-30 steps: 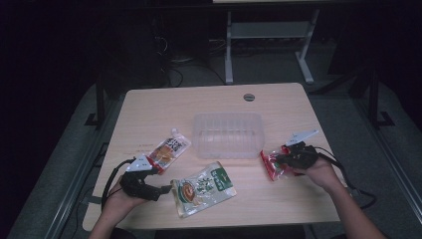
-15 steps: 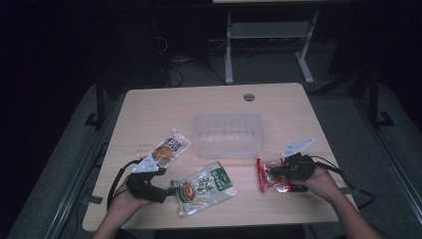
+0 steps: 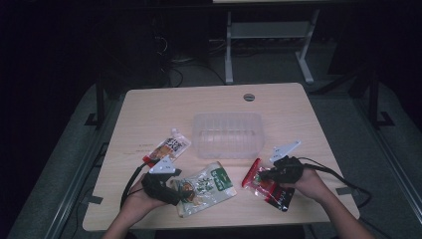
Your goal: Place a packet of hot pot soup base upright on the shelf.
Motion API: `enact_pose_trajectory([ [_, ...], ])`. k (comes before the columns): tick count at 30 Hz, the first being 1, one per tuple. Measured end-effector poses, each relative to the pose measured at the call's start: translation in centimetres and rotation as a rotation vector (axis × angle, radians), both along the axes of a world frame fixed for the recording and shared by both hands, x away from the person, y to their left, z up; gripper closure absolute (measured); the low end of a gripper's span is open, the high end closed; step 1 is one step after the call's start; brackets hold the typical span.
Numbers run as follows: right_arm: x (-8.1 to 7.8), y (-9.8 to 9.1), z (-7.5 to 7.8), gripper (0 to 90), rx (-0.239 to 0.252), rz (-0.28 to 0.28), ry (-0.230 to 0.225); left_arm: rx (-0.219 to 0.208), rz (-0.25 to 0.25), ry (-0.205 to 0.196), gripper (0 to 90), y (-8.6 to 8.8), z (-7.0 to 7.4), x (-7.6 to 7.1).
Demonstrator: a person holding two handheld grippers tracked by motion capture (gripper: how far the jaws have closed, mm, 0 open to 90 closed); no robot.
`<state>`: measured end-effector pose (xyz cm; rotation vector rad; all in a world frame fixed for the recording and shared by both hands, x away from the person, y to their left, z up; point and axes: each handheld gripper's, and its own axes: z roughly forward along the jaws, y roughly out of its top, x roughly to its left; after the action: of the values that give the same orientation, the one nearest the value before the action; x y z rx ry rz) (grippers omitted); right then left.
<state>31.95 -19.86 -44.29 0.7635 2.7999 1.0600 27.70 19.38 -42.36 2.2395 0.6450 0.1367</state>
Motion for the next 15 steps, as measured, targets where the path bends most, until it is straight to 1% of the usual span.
enact_pose_trajectory([
  [1, 0.1, -0.2, 0.2, 89.9, 0.004, -0.020, -0.012, 0.000, -0.007, 0.000, 15.0, -0.3, 0.0, 0.0],
  [2, 0.1, -0.2, 0.2, 89.9, 0.004, -0.020, -0.012, 0.000, -0.007, 0.000, 15.0, -0.3, 0.0, 0.0],
  [3, 0.7, -0.9, 0.9, 89.9, 0.018, -0.084, -0.029, 0.003, -0.021, -0.002, 15.0, -0.8, 0.0, 0.2],
  [4, 0.7, -0.9, 0.9, 89.9, 0.018, -0.084, -0.029, 0.003, -0.021, -0.002, 15.0, -0.8, 0.0, 0.2],
  [5, 1.5, -1.2, 1.3, 89.9, 0.014, -0.125, -0.057, 0.005, -0.032, -0.001, 15.0, -1.4, 0.1, 0.3],
  [7, 2.1, -1.2, 1.4, 89.9, -0.021, -0.155, -0.078, 0.002, -0.041, -0.005, 15.0, -1.9, 0.2, 0.5],
  [9, 2.8, -1.1, 1.4, 89.9, -0.047, -0.182, -0.078, -0.004, -0.046, -0.004, 15.1, -2.4, 0.4, 0.7],
  [11, 3.4, -0.8, 1.0, 89.9, -0.064, -0.191, -0.078, -0.002, -0.052, -0.011, 15.0, -2.8, 0.4, 0.9],
  [14, 3.9, 0.0, 0.2, 89.9, -0.102, -0.178, -0.064, -0.003, -0.060, -0.013, 15.1, -3.3, 0.5, 1.1],
  [15, 3.9, 0.0, 0.2, 89.9, -0.102, -0.178, -0.064, -0.003, -0.060, -0.013, 15.1, -3.3, 0.5, 1.1],
])
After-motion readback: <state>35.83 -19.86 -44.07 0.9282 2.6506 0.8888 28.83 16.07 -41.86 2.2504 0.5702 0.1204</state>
